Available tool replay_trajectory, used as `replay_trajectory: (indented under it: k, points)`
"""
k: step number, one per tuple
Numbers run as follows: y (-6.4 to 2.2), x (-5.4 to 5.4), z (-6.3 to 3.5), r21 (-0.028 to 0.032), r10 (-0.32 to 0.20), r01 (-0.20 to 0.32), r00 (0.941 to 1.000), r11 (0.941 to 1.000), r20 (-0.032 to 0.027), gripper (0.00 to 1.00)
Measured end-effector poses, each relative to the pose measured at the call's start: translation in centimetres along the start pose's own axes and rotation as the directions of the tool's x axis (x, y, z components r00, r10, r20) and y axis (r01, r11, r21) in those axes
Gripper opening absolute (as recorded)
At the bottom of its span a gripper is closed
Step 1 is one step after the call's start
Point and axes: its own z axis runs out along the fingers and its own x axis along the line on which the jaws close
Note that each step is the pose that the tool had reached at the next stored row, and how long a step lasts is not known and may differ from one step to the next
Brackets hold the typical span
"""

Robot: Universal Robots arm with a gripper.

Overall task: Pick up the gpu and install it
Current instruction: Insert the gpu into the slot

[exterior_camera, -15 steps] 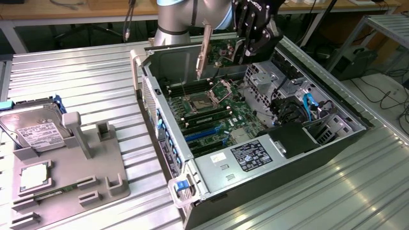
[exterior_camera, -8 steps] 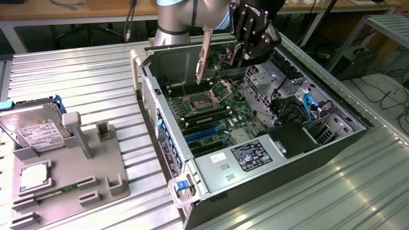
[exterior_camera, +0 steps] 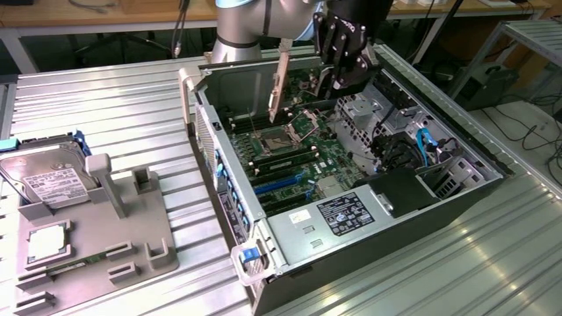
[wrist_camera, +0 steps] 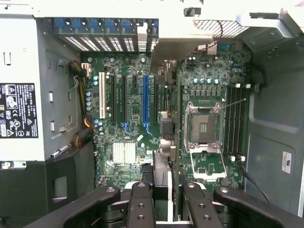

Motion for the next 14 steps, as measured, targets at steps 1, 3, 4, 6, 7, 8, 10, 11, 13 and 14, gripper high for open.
replay_trajectory:
  k: [1, 3, 4, 6, 7, 8, 10, 11, 13, 14]
  points:
    - [0.01, 0.0, 0.18, 0.0, 0.002, -0.002, 1.0, 1.0, -0.0001, 0.28]
    - [0.1, 0.0, 0.56, 0.0004, 0.012, -0.012, 0.9999, 0.9999, -0.0004, 0.28]
    - [0.15, 0.0, 0.73, 0.0005, 0.016, -0.016, 0.9999, 0.9999, -0.0004, 0.28]
    - [0.18, 0.0, 1.04, 0.0006, 0.018, -0.018, 0.9998, 0.9998, -0.0004, 0.28]
    - [0.19, 0.1, 1.11, 0.0006, 0.019, -0.019, 0.9998, 0.9998, -0.0006, 0.28]
    - [0.19, 0.1, 1.14, 0.0005, 0.019, -0.019, 0.9998, 0.9998, -0.0007, 0.28]
    - [0.2, 0.2, 1.23, 0.0002, 0.02, -0.02, 0.9998, 0.9998, -0.0007, 0.28]
    - [0.19, 0.2, 1.27, -0.0001, 0.02, -0.02, 0.9998, 0.9998, -0.0006, 0.28]
    - [0.2, 0.2, 1.42, -0.0008, 0.021, -0.021, 0.9998, 0.9998, -0.0007, 0.28]
    - [0.23, 0.2, 1.52, -0.0009, 0.021, -0.021, 0.9998, 0.9998, -0.0006, 0.28]
